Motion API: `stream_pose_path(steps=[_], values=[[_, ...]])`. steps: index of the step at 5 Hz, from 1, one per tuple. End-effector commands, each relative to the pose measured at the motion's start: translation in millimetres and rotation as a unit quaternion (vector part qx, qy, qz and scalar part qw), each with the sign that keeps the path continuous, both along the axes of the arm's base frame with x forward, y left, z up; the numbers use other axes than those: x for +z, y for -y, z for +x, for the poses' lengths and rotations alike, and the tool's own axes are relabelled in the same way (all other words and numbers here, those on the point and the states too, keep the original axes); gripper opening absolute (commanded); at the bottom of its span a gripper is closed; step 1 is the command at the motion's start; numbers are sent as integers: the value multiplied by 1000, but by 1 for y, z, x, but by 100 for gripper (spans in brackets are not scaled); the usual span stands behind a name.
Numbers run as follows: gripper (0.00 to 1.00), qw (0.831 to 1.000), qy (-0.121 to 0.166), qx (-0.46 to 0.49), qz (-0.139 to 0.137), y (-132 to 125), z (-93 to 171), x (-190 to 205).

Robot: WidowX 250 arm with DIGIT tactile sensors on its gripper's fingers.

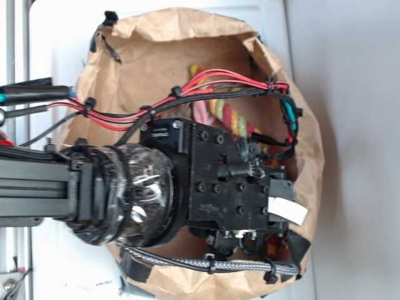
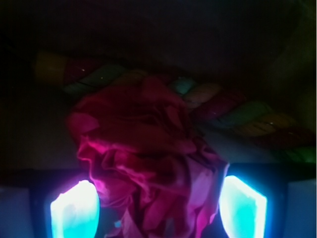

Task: Grab the red paper.

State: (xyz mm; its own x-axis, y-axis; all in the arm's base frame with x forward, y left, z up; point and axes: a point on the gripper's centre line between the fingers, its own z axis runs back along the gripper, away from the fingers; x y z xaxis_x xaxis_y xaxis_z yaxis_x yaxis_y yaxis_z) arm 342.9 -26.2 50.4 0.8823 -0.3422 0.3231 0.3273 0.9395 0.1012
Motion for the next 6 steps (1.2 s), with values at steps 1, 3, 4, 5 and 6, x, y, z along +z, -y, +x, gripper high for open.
stream_pose_path(steps=[1, 3, 4, 5, 6], values=[[0, 998, 4, -61, -13, -36, 36, 7], [0, 998, 5, -54, -9, -35, 38, 6], [0, 1000, 25, 1, 0, -38, 39, 7], [0, 1000, 10, 26, -12, -6, -11, 49], [0, 998, 20, 46, -40, -20, -43, 77]])
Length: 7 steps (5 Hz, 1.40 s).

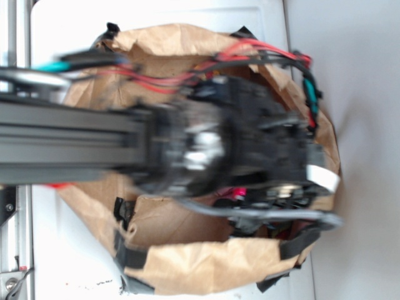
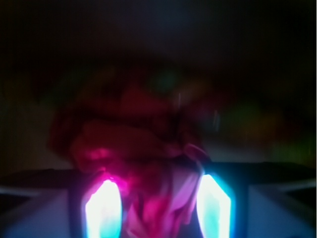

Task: Grab the red paper.

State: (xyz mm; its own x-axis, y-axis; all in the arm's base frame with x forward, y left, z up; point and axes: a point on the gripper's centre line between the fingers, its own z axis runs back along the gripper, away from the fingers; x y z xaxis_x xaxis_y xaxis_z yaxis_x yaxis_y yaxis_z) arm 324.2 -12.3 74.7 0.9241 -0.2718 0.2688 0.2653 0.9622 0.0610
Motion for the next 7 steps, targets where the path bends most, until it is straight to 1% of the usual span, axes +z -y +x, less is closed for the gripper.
stream_pose_path(steps=[1, 2, 3, 4, 5, 6, 7], values=[[0, 997, 53, 33, -39, -19, -26, 75], [0, 997, 35, 61, -30, -31, -25, 88], [0, 997, 25, 66, -37, -43, -18, 93], [100, 998, 24, 56, -19, -41, -16, 82], [100, 999, 48, 16, -8, -34, -12, 75], [100, 998, 65, -21, 13, -25, -3, 61], [100, 997, 60, -47, 10, -12, -4, 53]])
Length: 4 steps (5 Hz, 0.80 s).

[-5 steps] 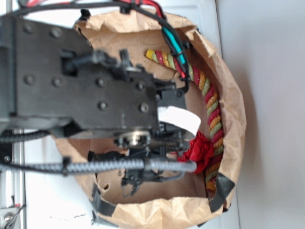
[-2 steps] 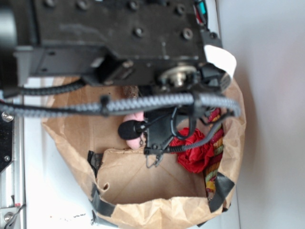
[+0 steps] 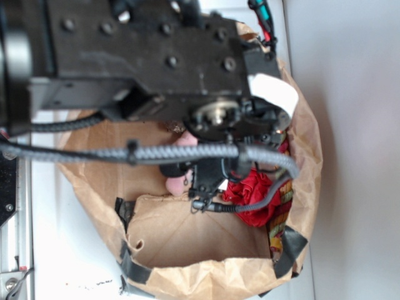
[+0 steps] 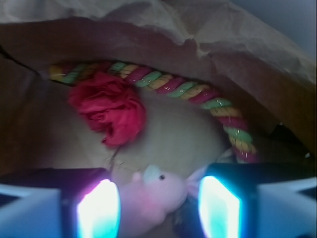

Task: Grab the red paper.

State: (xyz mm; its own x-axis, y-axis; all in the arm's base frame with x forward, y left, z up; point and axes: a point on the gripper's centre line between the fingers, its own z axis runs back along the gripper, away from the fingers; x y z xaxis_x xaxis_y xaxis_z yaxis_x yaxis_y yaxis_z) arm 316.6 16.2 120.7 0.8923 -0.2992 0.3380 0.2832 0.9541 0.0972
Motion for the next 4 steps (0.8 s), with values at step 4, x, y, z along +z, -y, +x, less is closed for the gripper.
stream_pose_path(steps=[4], values=[[100, 992, 47, -114, 9, 45, 27, -13]])
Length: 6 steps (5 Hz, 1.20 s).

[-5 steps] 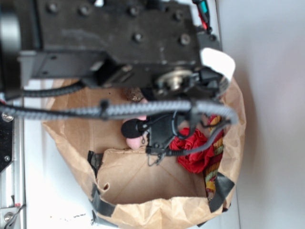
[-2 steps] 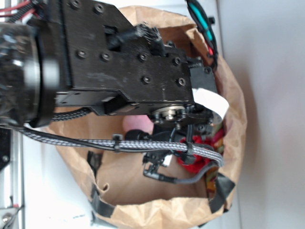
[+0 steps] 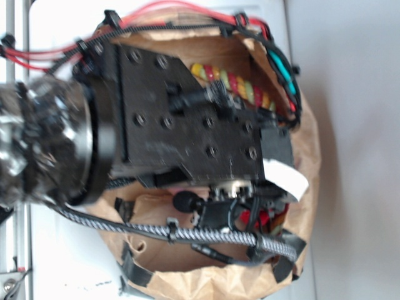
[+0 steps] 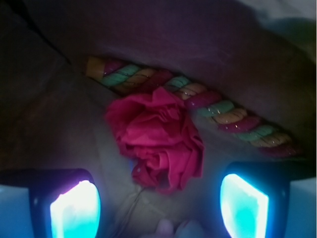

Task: Grab the red paper.

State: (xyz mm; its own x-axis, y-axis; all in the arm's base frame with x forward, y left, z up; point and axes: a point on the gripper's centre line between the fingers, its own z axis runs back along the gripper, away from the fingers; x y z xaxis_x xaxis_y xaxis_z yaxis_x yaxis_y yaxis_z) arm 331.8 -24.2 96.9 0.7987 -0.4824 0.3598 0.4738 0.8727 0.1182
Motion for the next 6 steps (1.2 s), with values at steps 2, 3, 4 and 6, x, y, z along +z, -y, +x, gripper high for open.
stream_pose_path(steps=[2, 3, 4, 6], values=[[100, 999, 36, -15, -7, 12, 17, 10], [100, 999, 38, -20, -16, 17, 19, 6], [100, 998, 40, -29, -35, 21, 20, 4], [100, 998, 41, -27, -44, 33, 20, -7]])
